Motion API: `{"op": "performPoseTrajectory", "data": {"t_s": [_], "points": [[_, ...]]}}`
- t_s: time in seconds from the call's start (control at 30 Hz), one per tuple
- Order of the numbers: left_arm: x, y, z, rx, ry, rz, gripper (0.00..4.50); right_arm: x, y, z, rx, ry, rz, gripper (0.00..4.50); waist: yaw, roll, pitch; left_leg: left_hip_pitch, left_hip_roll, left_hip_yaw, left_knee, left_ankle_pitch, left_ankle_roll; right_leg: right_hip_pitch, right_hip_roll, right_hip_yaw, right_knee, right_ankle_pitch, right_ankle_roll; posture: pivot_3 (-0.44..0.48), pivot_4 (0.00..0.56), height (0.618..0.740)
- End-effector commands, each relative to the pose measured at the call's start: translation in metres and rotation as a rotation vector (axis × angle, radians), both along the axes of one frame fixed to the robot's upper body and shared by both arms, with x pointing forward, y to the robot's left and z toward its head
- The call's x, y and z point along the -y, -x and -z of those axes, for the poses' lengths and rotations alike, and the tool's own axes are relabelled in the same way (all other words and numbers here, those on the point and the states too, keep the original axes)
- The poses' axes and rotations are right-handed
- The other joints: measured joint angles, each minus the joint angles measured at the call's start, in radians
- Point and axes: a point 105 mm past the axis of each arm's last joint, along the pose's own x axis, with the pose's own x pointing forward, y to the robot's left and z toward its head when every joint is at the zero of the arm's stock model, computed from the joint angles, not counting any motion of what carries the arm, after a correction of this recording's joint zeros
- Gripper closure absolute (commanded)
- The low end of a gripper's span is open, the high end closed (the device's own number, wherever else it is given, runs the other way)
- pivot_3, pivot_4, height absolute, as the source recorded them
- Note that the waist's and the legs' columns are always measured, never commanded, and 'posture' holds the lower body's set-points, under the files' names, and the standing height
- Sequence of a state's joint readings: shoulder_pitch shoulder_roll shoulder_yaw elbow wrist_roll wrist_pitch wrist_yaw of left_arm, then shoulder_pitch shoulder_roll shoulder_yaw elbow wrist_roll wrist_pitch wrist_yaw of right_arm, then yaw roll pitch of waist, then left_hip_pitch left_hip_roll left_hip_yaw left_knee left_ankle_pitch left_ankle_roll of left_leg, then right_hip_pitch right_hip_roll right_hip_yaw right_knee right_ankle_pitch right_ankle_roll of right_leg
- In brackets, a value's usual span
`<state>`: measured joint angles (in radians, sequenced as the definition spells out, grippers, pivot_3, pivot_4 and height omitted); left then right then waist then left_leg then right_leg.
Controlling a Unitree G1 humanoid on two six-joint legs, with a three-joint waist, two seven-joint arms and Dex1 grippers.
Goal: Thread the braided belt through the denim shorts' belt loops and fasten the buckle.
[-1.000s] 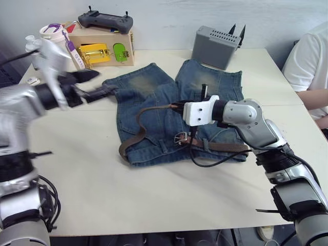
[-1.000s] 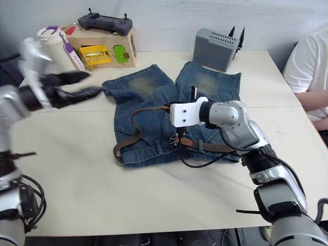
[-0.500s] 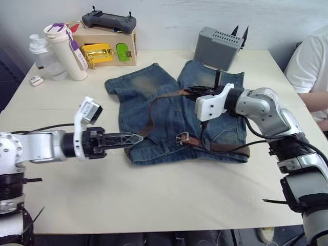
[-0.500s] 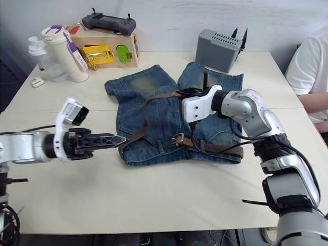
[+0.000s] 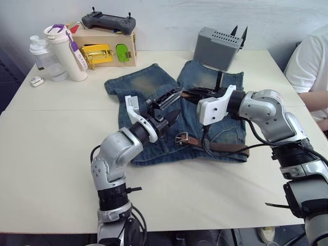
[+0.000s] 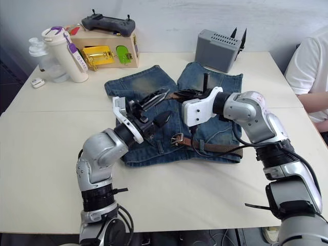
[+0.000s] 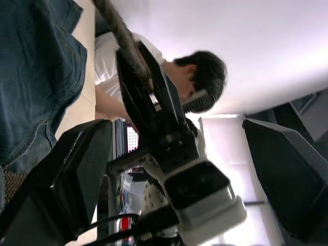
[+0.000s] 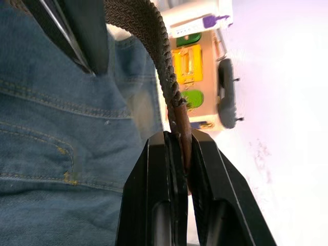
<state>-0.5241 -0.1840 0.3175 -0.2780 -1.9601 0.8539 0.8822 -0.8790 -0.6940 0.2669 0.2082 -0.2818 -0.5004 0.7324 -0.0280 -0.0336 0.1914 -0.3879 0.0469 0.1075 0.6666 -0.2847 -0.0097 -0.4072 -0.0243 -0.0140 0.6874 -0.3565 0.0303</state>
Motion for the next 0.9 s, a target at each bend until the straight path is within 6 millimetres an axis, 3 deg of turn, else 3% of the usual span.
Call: {"op": "performPoseTrajectory", "data": {"t_s": [0.03, 0.23, 0.63, 0.9], "points": [[-0.012, -0.005, -0.005, -0.059, 0.002, -0.065, 0.03, 0.001, 0.009, -0.018, 0.048, -0.038, -0.018, 4.5, 0.0, 0.0, 0.0, 0.0, 0.0, 0.0, 0.0, 0.0, 0.0, 0.0, 0.0, 0.0, 0.0, 0.0, 0.0, 0.0, 0.15, 0.735], [-0.024, -0.015, 0.005, -0.17, 0.007, -0.116, 0.03, 0.0, 0.016, -0.021, 0.061, -0.054, -0.034, 4.5, 0.008, 0.0, 0.0, 0.0, 0.0, 0.0, 0.0, 0.0, 0.0, 0.001, 0.0, 0.0, -0.002, 0.0, 0.0, 0.0, 0.15, 0.735], [-0.017, -0.017, 0.002, -0.156, 0.013, -0.082, 0.03, -0.014, 0.031, -0.011, 0.037, -0.024, -0.109, 4.5, 0.024, 0.0, 0.0, 0.001, 0.0, -0.001, 0.0, 0.0, 0.0, 0.003, 0.0, 0.0, -0.003, 0.0, 0.0, 0.0, 0.15, 0.735], [-0.015, -0.015, 0.004, -0.129, -0.005, -0.061, 3.56, -0.013, 0.03, -0.004, 0.018, -0.012, -0.091, 4.5, 0.026, 0.0, 0.0, 0.001, 0.0, -0.003, 0.0, 0.0, 0.001, 0.006, 0.0, -0.002, -0.005, 0.0, 0.001, 0.0, 0.15, 0.735]]}}
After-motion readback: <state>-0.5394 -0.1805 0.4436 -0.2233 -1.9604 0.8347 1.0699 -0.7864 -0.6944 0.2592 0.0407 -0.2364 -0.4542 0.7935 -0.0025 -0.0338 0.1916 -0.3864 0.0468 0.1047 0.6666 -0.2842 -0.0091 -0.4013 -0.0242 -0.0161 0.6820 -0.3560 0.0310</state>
